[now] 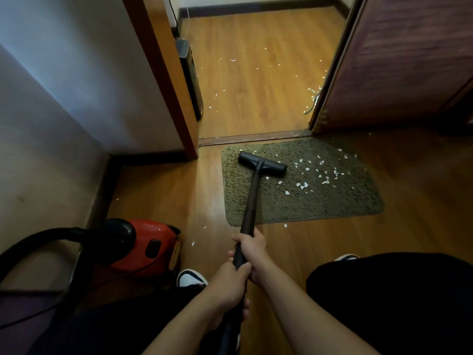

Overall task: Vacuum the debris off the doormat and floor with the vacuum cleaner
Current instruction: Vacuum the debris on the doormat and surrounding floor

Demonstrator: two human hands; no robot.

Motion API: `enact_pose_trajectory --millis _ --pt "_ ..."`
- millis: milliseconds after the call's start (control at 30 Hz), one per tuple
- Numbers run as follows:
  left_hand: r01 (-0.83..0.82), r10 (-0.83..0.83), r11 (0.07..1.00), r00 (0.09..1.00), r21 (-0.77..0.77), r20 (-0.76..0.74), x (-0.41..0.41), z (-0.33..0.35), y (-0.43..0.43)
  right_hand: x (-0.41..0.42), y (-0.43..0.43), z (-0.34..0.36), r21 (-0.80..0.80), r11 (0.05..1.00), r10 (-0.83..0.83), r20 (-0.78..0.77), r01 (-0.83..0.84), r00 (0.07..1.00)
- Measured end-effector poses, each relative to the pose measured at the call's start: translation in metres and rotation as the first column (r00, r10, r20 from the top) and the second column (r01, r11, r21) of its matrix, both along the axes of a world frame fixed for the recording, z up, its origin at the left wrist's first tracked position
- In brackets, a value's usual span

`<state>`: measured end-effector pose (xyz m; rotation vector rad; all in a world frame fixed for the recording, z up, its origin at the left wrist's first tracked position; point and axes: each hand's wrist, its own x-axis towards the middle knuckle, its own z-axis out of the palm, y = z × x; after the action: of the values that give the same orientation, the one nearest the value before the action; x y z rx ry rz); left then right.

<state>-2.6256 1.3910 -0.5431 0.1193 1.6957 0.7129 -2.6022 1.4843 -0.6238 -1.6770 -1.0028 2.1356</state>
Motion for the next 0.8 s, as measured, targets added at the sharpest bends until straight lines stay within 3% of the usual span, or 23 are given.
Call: enact_pose_trajectory --millis 300,800 --pt "0.008 -0.008 1.0 1.0 -0.008 0.031 0.006 0.0 0.0 0.008 0.001 -0.002 0.004 1.0 0.0 0.001 0.0 1.0" --pt "0.232 -0.235 0.971 0.971 -0.059 -0.042 0.058 0.022 -0.063 0.076 -0.074 0.014 -0.032 0.994 -0.106 0.03 0.107 0.994"
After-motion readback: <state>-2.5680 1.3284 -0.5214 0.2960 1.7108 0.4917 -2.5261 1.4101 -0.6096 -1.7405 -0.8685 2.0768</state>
